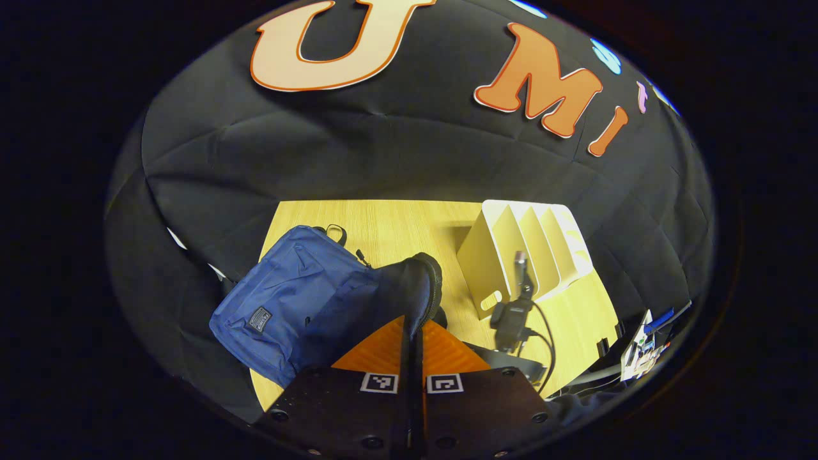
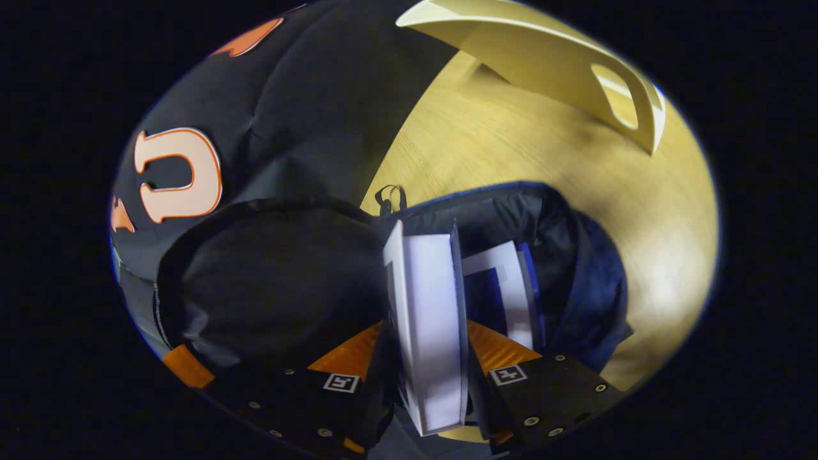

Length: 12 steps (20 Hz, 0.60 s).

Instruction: Open the schoolbag, grab two books from the bookshelf and put them into the schoolbag.

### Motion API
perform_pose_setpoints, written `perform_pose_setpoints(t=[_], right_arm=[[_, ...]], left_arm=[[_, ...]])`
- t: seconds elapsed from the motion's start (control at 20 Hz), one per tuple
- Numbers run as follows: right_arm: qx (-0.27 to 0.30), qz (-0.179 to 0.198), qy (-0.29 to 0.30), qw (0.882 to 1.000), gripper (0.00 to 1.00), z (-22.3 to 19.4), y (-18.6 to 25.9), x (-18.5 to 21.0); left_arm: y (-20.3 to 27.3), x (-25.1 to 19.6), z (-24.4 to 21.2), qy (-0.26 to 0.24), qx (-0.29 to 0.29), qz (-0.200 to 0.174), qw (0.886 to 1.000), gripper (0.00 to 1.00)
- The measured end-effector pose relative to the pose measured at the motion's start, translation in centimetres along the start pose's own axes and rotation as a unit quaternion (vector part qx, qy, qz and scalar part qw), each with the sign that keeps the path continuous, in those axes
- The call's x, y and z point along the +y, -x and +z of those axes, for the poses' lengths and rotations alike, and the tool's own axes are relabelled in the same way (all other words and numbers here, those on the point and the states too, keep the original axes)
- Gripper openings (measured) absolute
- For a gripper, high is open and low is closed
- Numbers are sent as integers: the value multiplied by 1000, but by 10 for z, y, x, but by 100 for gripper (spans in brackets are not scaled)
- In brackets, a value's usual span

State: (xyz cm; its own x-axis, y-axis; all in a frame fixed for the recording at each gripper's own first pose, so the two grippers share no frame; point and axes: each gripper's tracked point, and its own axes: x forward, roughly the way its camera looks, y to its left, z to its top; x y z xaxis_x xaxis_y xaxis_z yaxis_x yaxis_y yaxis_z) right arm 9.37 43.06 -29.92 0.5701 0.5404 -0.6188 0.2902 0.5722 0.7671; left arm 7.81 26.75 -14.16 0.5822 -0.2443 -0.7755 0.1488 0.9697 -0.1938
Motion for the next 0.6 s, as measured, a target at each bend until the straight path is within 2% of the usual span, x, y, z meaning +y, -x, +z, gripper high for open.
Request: perform_pose_setpoints(t=[0.15, 0.25, 0.5, 0.6], right_arm=[[3, -31, 40, 999, 80, 9, 26, -9], [-4, -31, 50, 998, 86, 19, 39, -9], [-50, -42, 117, 991, 87, 57, 90, -11], [-85, -74, 161, 980, 87, 82, 117, -20]], left_arm=[[-2, 1, -1, 4, -1, 3, 1000, 2], [-3, 0, 0, 4, -2, 9, 1000, 2], [-5, -2, -1, -2, -5, 25, 1000, 2], [-7, -1, -4, -2, -6, 36, 999, 2]])
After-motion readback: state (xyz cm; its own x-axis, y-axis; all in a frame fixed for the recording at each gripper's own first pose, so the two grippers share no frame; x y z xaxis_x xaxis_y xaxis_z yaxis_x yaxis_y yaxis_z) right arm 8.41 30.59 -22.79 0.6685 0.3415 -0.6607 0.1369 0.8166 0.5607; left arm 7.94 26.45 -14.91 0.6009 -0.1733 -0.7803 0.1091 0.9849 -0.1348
